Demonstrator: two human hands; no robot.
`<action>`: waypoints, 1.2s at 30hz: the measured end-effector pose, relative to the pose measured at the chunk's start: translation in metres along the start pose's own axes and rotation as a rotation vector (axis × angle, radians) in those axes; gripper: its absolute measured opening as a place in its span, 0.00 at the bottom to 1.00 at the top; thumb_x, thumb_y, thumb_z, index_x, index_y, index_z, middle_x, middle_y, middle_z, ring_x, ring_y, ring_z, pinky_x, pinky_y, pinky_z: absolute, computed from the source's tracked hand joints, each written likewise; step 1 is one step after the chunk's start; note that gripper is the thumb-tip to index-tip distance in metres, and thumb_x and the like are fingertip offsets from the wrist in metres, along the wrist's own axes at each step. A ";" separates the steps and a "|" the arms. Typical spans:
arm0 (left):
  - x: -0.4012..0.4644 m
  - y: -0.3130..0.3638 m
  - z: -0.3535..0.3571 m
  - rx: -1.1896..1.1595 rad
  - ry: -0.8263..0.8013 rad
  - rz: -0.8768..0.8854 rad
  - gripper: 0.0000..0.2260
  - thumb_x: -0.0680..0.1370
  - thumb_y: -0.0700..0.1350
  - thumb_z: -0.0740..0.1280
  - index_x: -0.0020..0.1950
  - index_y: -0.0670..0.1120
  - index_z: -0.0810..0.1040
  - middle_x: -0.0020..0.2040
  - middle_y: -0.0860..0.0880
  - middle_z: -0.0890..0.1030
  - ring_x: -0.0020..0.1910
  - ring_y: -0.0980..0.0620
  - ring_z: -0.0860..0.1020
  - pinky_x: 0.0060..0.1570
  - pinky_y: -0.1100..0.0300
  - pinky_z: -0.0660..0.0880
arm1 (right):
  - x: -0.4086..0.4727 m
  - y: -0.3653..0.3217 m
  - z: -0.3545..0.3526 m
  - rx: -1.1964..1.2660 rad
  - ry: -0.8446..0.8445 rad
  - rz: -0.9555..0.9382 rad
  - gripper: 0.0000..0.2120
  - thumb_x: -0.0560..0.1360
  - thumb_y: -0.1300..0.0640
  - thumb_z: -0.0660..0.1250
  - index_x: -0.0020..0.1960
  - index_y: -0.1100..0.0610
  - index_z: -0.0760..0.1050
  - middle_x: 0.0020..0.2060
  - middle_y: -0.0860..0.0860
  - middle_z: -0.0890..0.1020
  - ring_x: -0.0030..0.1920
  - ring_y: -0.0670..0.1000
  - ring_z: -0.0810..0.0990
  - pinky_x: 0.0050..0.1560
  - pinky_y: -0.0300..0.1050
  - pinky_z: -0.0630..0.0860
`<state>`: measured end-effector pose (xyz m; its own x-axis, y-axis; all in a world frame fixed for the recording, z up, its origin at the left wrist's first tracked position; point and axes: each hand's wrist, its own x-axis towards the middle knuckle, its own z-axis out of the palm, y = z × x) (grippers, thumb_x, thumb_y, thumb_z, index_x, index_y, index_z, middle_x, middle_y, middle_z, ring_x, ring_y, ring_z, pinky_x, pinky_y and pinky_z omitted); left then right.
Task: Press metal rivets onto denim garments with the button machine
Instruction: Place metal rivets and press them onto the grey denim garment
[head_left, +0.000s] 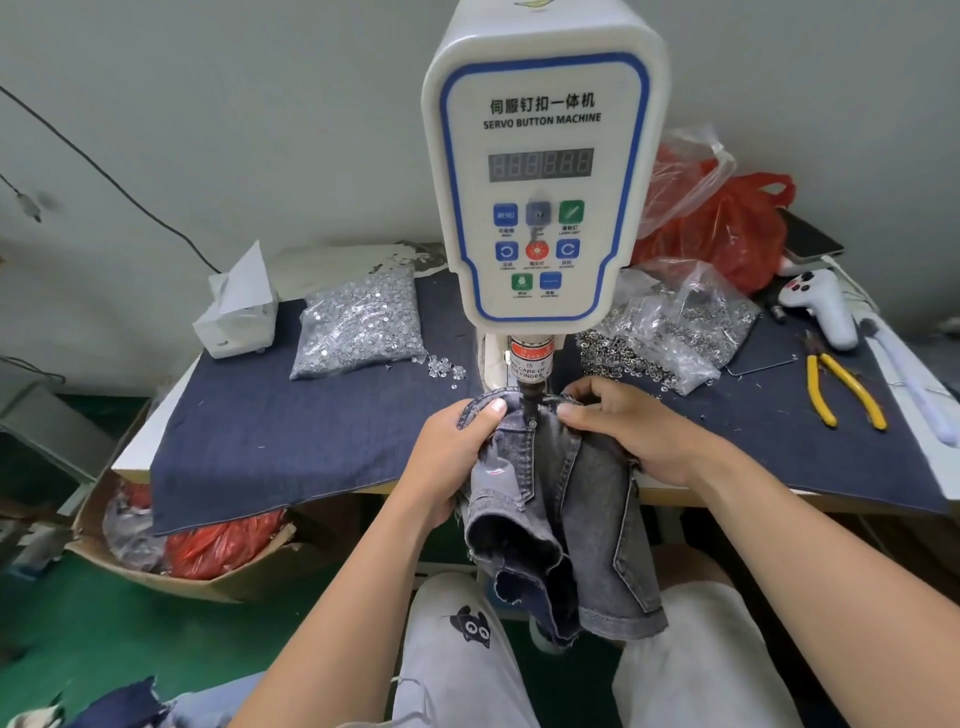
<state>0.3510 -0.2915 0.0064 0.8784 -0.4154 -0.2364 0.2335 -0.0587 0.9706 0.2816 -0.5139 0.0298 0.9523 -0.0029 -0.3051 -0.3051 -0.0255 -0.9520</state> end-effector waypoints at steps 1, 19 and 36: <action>-0.003 0.001 -0.001 -0.028 -0.018 0.011 0.08 0.81 0.51 0.71 0.56 0.51 0.88 0.55 0.47 0.88 0.57 0.46 0.86 0.55 0.51 0.83 | -0.002 -0.001 0.002 0.034 -0.010 0.000 0.10 0.80 0.55 0.70 0.59 0.57 0.75 0.43 0.51 0.87 0.43 0.47 0.85 0.40 0.39 0.80; -0.047 -0.003 -0.001 -0.324 -0.406 -0.384 0.29 0.70 0.46 0.80 0.68 0.36 0.79 0.69 0.30 0.78 0.62 0.35 0.79 0.72 0.35 0.71 | -0.032 0.009 0.017 0.275 -0.125 0.133 0.24 0.69 0.63 0.74 0.64 0.61 0.78 0.57 0.67 0.84 0.52 0.62 0.85 0.55 0.56 0.83; -0.071 0.007 -0.031 0.237 -0.490 0.125 0.19 0.79 0.39 0.75 0.69 0.50 0.79 0.61 0.47 0.85 0.61 0.48 0.83 0.59 0.59 0.78 | -0.066 -0.014 0.026 -0.446 -0.200 -0.131 0.21 0.67 0.49 0.80 0.57 0.47 0.77 0.48 0.42 0.86 0.48 0.41 0.83 0.50 0.39 0.77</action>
<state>0.3030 -0.2347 0.0287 0.5838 -0.8023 -0.1248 -0.0096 -0.1606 0.9870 0.2232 -0.4877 0.0625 0.9496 0.2189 -0.2244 -0.1101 -0.4373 -0.8925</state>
